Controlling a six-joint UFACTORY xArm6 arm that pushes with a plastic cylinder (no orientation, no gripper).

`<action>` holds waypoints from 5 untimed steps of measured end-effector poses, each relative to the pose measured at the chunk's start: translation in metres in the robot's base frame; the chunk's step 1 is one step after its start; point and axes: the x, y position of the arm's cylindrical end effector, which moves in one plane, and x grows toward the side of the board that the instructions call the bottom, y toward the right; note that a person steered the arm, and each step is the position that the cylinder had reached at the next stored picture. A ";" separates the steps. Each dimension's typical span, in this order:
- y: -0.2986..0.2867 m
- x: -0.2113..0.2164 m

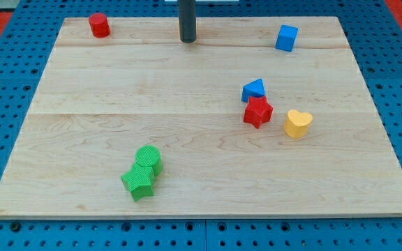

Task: Separate the green circle from the green star

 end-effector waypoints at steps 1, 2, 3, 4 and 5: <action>-0.019 0.003; -0.021 0.018; -0.017 0.041; -0.014 0.051; -0.012 0.067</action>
